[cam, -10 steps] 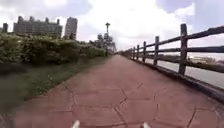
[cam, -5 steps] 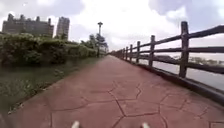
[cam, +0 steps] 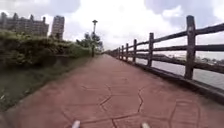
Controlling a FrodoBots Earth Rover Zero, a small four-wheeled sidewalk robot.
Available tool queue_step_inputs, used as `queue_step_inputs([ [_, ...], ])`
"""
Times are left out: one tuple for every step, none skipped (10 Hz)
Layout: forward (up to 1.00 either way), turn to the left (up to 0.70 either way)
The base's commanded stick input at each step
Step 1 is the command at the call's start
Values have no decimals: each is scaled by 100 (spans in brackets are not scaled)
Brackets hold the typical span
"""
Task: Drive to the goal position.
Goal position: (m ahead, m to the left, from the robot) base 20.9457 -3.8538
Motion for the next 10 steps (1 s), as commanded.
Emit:
queue_step_inputs([
  [85,11],
  [85,11],
  [85,11],
  [85,11],
  [85,11],
  [85,11],
  [85,11],
  [85,11],
  [85,11],
  [85,10],
])
